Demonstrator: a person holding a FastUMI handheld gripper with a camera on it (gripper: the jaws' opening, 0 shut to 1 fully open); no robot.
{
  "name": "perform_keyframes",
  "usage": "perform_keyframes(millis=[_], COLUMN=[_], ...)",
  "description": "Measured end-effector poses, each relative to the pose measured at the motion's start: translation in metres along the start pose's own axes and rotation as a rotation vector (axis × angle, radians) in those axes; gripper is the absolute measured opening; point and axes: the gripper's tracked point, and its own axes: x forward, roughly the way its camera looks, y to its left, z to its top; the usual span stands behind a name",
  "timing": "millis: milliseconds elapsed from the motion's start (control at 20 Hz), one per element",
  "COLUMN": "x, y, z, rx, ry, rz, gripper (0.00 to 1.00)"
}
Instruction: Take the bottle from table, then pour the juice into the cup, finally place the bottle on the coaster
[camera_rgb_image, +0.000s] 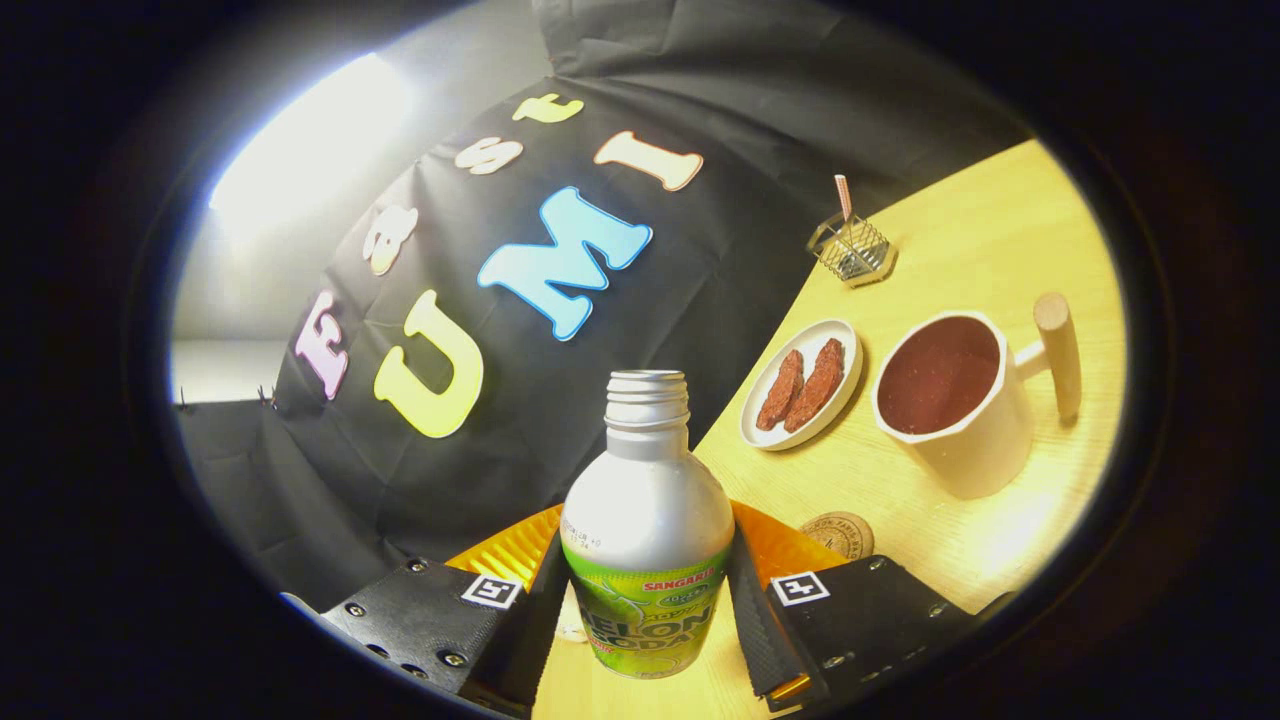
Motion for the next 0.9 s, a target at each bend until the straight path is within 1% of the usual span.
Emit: perform_keyframes(millis=[200, 350, 500, 700, 900], x=[0.008, 0.008, 0.008, 0.01, 0.009], y=[-0.003, -0.018, -0.024, -0.028, -0.025], z=[0.003, 0.0, 0.007, 0.002, 0.008], rx=[0.194, 0.268, 0.37, 0.412, 0.509], ry=[-0.011, -0.024, -0.049, -0.051, -0.077], rz=[0.042, 0.023, 0.029, 0.028, 0.059], gripper=[0.75, 0.75, 0.75, 0.75, 0.75])
